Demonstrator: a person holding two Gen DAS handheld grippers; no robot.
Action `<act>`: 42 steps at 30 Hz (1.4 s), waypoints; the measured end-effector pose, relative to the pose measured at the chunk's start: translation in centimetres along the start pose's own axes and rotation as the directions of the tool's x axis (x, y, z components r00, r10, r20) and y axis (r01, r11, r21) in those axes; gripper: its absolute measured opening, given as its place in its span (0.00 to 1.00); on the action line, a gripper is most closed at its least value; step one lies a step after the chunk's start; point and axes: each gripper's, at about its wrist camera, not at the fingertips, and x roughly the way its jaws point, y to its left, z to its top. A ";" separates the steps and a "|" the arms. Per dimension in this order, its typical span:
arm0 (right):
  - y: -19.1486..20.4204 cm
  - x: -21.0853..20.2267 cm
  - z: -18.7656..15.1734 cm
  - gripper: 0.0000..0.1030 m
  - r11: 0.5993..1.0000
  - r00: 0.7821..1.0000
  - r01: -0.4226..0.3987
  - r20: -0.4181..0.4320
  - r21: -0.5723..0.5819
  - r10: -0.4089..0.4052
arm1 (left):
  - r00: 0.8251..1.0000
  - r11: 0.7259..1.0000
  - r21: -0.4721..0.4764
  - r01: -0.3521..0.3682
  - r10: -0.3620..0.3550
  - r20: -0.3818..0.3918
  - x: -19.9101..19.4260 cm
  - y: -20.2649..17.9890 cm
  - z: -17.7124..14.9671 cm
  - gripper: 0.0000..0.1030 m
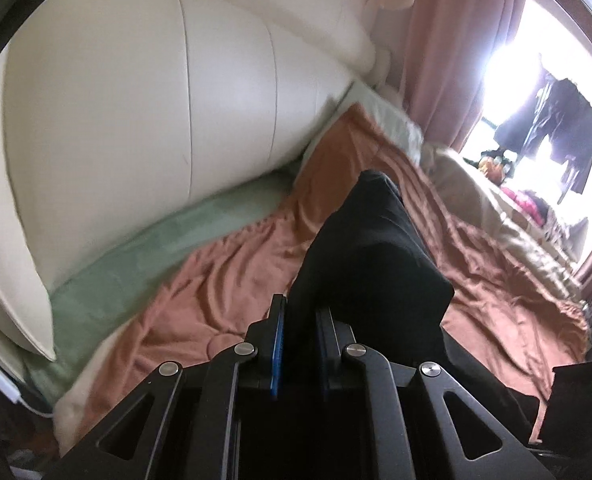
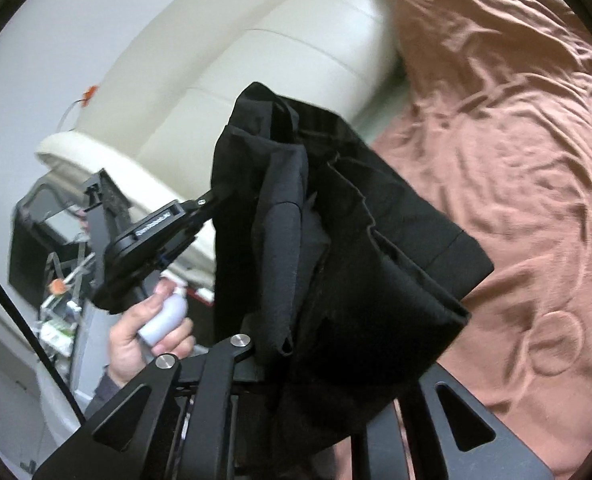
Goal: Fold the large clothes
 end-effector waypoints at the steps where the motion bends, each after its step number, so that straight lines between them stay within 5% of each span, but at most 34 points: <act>1: -0.7 0.2 -0.1 0.08 1.000 1.000 0.016 -0.001 0.008 -0.016 | 0.999 1.000 0.011 -0.025 0.025 -0.027 1.0 -0.4 -0.5 0.15; 4: -3.7 1.5 -0.3 0.08 0.995 0.995 0.094 -0.032 0.045 -0.093 | 0.994 0.995 0.054 -0.089 0.092 -0.060 1.8 -1.1 -2.2 0.17; 6: -5.8 2.6 -0.4 0.08 0.985 0.987 0.153 -0.057 0.082 -0.149 | 0.993 0.996 0.012 -0.088 0.088 -0.079 2.2 -1.2 -3.0 0.30; 15: -6.4 3.6 0.7 0.10 0.956 0.960 0.279 -0.061 0.094 -0.274 | 0.984 0.991 -0.062 -0.118 0.108 -0.144 -1.2 -2.2 -9.6 0.31; 19: -4.9 3.6 1.1 0.30 0.933 0.932 0.355 -0.107 0.058 -0.347 | 0.980 0.988 -0.043 -0.151 0.144 -0.140 -4.0 -2.7 -12.1 0.32; 20: -4.2 3.0 0.8 0.42 0.933 0.932 0.355 -0.093 0.050 -0.350 | 0.981 0.986 -0.045 -0.158 0.151 -0.122 -4.7 -2.8 -12.6 0.40; 21: -3.9 2.4 0.8 0.53 0.937 0.937 0.345 -0.085 0.056 -0.339 | 0.982 0.985 -0.051 -0.162 0.156 -0.104 -5.6 -2.8 -13.1 0.59; 22: -3.9 1.9 0.6 0.76 0.942 0.942 0.330 -0.086 0.068 -0.324 | 0.985 0.984 -0.071 -0.162 0.157 -0.078 -6.9 -2.6 -13.8 0.69; 23: -3.7 1.4 0.2 0.81 0.946 0.947 0.315 -0.092 0.078 -0.308 | 0.986 0.983 -0.089 -0.158 0.153 -0.060 -7.7 -2.5 -14.2 0.82; 28: -2.9 -2.3 -1.8 0.81 0.952 0.956 0.286 -0.097 0.105 -0.277 | 0.989 0.982 -0.124 -0.142 0.137 -0.049 -10.4 -3.0 -16.6 0.84; 35: 0.1 -8.5 -2.8 0.81 0.955 0.953 0.298 -0.063 -0.011 -0.298 | 0.996 0.985 -0.149 -0.089 0.084 -0.042 -13.9 -4.7 -18.2 0.84; 42: 4.7 -16.6 -6.0 0.81 0.904 0.911 0.407 -0.010 -0.128 -0.411 | 0.999 0.994 -0.104 -0.039 0.041 0.022 -19.1 -8.2 -18.7 0.94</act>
